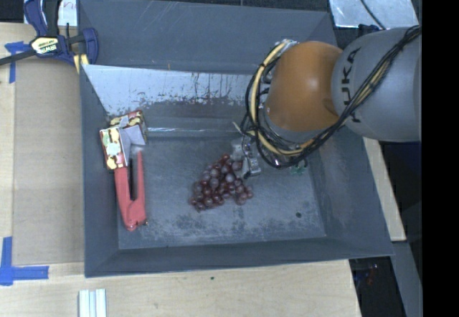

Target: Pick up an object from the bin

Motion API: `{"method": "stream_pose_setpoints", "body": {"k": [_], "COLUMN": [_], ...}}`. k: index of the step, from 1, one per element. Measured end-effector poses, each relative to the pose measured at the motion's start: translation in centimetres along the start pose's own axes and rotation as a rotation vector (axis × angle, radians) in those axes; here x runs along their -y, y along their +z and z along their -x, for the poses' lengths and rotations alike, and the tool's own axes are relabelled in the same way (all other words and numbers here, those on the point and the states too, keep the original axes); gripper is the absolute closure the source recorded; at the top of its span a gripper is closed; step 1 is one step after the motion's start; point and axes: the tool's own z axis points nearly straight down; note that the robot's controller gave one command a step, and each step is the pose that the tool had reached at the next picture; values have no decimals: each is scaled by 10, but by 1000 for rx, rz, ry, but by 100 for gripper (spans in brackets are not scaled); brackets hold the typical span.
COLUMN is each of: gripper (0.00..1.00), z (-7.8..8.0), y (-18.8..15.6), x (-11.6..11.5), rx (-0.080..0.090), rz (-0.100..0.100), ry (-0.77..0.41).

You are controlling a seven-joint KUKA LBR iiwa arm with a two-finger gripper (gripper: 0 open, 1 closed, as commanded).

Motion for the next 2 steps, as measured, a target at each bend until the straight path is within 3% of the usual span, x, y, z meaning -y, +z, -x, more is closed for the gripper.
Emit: {"method": "stream_pose_setpoints", "body": {"k": [1, 2], "gripper": [100, 100], "z": [-21, -24], "y": [16, 24], "x": [-16, -25], "rx": [-4, 2], "rz": [1, 0], "ry": [8, 20]}}
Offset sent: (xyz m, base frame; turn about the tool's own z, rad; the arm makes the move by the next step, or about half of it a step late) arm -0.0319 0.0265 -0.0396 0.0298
